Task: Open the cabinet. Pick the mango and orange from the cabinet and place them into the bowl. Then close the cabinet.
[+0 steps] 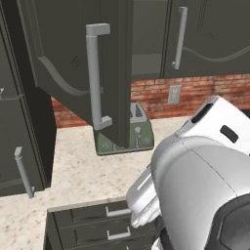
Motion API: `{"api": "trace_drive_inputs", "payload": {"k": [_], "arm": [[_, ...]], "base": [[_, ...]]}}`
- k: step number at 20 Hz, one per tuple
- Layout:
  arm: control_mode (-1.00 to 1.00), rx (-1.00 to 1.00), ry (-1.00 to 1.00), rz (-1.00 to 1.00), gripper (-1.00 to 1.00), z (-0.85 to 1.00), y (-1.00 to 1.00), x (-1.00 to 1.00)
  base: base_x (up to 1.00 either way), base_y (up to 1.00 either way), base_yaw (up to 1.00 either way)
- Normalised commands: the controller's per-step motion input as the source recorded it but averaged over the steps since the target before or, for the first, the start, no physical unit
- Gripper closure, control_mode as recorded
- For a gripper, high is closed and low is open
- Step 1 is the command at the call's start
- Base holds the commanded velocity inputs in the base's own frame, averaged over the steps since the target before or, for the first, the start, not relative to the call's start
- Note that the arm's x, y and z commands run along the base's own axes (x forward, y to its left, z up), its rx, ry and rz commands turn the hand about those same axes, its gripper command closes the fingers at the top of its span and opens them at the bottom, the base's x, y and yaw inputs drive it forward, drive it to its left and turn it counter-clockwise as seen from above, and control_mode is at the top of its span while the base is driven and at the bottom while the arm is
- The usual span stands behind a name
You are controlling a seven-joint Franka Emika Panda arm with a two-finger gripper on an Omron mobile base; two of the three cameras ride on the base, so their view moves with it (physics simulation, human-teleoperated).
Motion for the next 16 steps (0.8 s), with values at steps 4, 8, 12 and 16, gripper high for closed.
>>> {"api": "trace_drive_inputs", "payload": {"k": [4, 8, 12, 16], "arm": [[-1.00, -0.09, -0.09, 0.00, -1.00, -0.25, 0.00, 0.00], [-1.00, -0.01, -0.13, 0.00, -1.00, -0.07, 0.00, 0.00], [-1.00, 0.00, -0.12, 0.00, -1.00, 0.00, 0.00, 0.03], [-1.00, 0.00, -0.02, 0.00, -1.00, 0.00, 0.00, 0.21]], "base": [[0.00, 0.00, 0.00], [0.00, 0.00, 0.00], [0.00, 0.00, 0.00], [0.00, 0.00, 0.00]]}}
